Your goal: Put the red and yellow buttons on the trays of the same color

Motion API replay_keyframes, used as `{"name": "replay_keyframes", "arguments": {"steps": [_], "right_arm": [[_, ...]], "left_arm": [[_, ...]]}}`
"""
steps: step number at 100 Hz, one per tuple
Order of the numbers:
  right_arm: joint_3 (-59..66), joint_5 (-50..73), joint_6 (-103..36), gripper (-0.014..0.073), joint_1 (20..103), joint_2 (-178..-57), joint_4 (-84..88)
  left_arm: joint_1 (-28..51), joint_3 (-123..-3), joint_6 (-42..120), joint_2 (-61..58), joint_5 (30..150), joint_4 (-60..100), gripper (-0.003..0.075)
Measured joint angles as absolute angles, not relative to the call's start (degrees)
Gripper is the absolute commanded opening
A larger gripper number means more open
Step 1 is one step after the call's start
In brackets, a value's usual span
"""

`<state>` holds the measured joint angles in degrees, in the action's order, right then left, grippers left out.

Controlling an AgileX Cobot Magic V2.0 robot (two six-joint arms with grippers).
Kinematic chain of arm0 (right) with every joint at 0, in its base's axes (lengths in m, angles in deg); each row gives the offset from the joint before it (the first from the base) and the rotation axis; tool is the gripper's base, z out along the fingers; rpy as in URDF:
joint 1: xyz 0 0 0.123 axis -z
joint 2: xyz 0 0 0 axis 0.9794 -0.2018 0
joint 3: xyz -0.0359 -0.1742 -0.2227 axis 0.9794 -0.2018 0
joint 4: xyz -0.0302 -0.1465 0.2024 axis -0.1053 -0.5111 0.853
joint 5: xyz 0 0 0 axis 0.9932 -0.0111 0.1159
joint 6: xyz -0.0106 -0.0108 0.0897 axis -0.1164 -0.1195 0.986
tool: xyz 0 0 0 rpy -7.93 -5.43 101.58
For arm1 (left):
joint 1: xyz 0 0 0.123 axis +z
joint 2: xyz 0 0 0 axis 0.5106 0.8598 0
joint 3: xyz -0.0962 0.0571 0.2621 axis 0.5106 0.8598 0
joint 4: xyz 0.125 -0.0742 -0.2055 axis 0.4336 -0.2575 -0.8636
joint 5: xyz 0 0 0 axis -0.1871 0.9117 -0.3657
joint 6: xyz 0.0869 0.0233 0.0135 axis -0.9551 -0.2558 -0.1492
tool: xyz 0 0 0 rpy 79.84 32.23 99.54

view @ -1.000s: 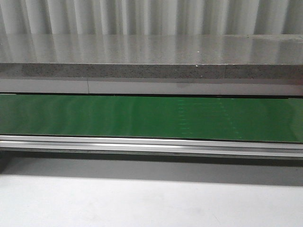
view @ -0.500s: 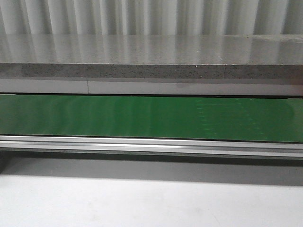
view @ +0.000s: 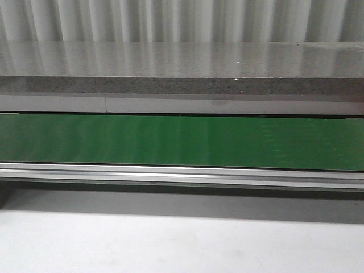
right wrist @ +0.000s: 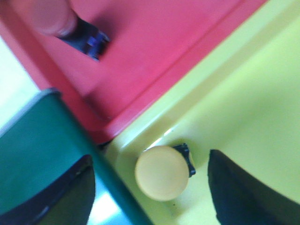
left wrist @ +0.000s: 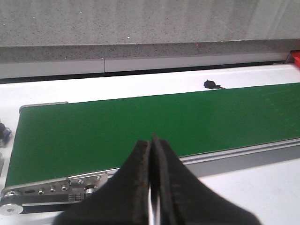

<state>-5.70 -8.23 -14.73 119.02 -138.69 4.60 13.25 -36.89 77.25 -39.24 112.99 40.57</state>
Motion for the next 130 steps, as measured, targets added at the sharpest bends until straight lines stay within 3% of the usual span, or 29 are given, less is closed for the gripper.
{"name": "replay_keyframes", "arguments": {"steps": [26,82,130], "right_arm": [[-5.95,-13.10,-15.45,-0.0072,112.12,-127.70,4.14],[-18.64,-14.37,-24.16,-0.0066,79.20,-106.98,3.39],[-32.91,-12.10,-29.77,-0.0066,76.00,-77.12,3.16]], "left_arm": [[13.25,-36.89,77.25,-39.24,112.99,40.57,-0.0020],[13.25,-36.89,77.25,-39.24,112.99,40.57,-0.0020],[13.25,-36.89,77.25,-39.24,112.99,40.57,-0.0020]]}}
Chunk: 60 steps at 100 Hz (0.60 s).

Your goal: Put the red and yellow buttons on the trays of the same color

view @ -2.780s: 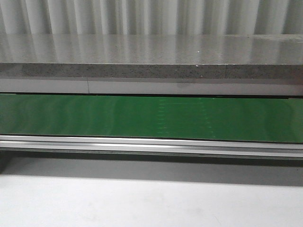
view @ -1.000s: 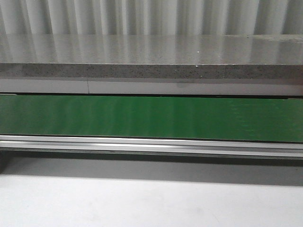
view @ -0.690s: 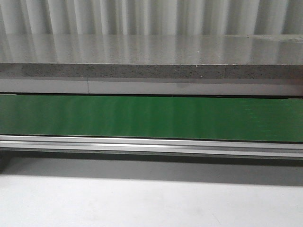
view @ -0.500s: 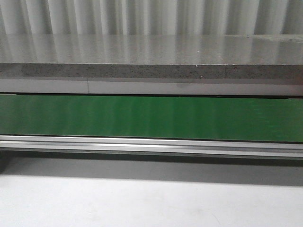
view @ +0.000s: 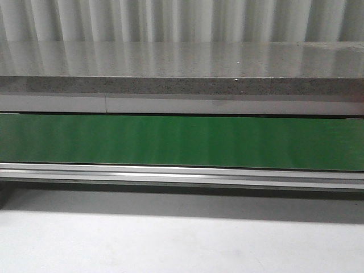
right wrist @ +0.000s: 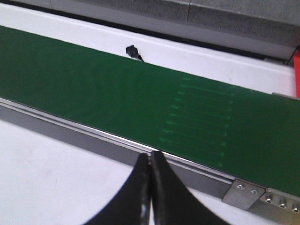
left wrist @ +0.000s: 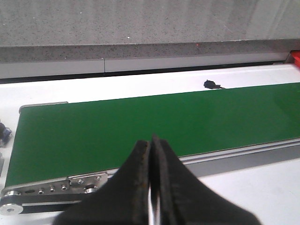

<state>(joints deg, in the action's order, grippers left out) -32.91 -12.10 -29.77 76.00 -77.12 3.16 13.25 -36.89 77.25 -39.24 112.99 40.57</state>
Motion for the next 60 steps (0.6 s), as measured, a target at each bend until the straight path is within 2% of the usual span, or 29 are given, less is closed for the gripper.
{"name": "replay_keyframes", "arguments": {"steps": [27,48,60], "right_arm": [[-33.38,-12.45,-29.77,-0.0066,76.00,-70.87,3.16],[-33.38,-12.58,-29.77,-0.0066,76.00,-70.87,3.16],[-33.38,-12.97,-29.77,-0.0066,76.00,-70.87,3.16]], "left_arm": [[13.25,-36.89,77.25,-38.38,113.62,41.32,-0.0020],[13.25,-38.43,77.85,-31.23,113.13,42.11,-0.0020],[13.25,-41.67,82.66,-26.19,113.03,48.49,-0.0020]]}}
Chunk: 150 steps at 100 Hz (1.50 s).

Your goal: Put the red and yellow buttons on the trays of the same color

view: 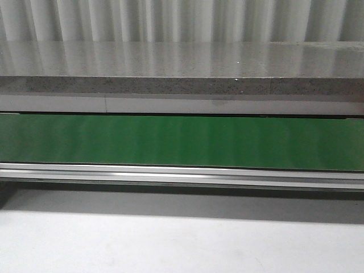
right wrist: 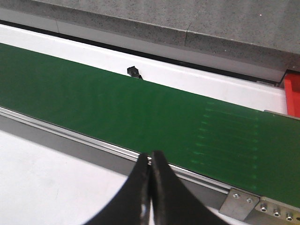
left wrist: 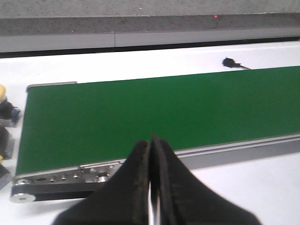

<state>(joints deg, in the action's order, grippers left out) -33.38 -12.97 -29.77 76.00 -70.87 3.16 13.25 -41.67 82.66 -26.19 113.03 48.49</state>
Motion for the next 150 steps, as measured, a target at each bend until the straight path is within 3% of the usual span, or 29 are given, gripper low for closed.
{"name": "replay_keyframes", "arguments": {"steps": [19,26,38,50,58,110,131,150], "right_arm": [[-33.38,-13.10,-29.85,-0.0066,76.00,-70.87,3.16],[-33.38,-13.10,-29.85,-0.0066,76.00,-70.87,3.16],[-33.38,-13.10,-29.85,-0.0066,76.00,-70.87,3.16],[-33.38,-13.20,-29.85,-0.0066,76.00,-70.87,3.16],[-33.38,-13.20,-29.85,-0.0066,76.00,-70.87,3.16],[-33.38,-13.20,-30.00,-0.0066,76.00,-70.87,3.16],[-33.38,-13.23,-30.00,-0.0066,76.00,-70.87,3.16],[-33.38,-13.32,-30.00,-0.0066,76.00,-70.87,3.16]], "left_arm": [[13.25,-47.92,92.86,-17.74,117.94,62.99,-0.0017],[13.25,-50.26,95.83,-14.60,120.73,66.11,0.0015],[13.25,-53.18,97.72,-10.07,123.12,68.04,0.0185],[13.37,-55.02,100.15,-6.68,123.40,68.28,0.0427],[15.29,-56.08,101.44,-4.80,123.40,68.28,0.0494],[48.21,-57.31,94.24,6.86,124.78,53.49,0.0494],[55.06,-60.26,93.84,16.22,126.12,51.86,0.0494],[56.59,-66.46,91.83,25.18,128.00,47.23,0.0494]]}}
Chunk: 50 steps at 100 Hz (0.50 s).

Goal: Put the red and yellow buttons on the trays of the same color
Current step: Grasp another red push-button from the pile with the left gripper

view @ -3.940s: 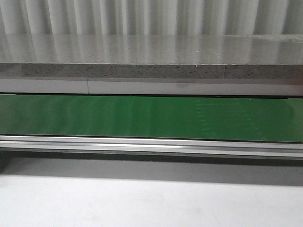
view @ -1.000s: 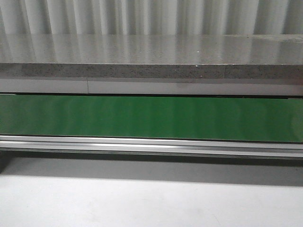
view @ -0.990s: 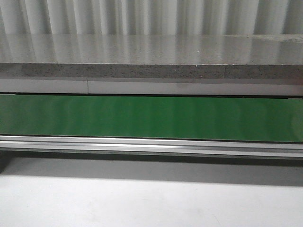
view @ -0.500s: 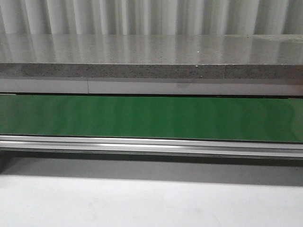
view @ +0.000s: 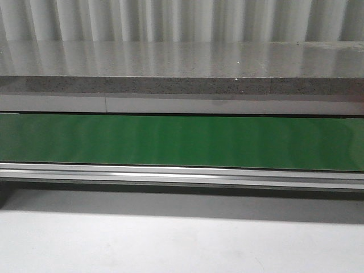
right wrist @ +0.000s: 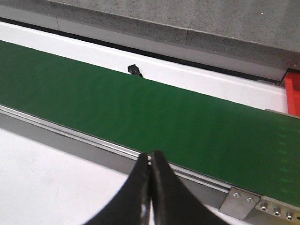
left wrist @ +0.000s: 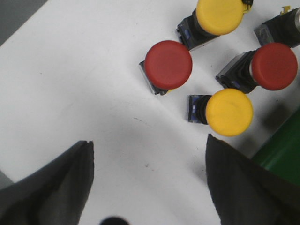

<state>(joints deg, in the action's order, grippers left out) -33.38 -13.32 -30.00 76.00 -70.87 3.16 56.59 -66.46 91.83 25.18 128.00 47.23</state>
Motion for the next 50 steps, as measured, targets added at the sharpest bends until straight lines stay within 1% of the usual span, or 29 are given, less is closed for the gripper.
{"name": "replay_keyframes", "arguments": {"steps": [29,50], "right_arm": [[-33.38,-13.32,-30.00,-0.0066,76.00,-70.87,3.16],[-33.38,-13.32,-30.00,-0.0066,76.00,-70.87,3.16]], "left_arm": [[56.59,-76.33,91.29,37.23,133.82,46.49,0.0494],[56.59,-80.85,91.20,43.28,134.91,45.99,0.0494]]}}
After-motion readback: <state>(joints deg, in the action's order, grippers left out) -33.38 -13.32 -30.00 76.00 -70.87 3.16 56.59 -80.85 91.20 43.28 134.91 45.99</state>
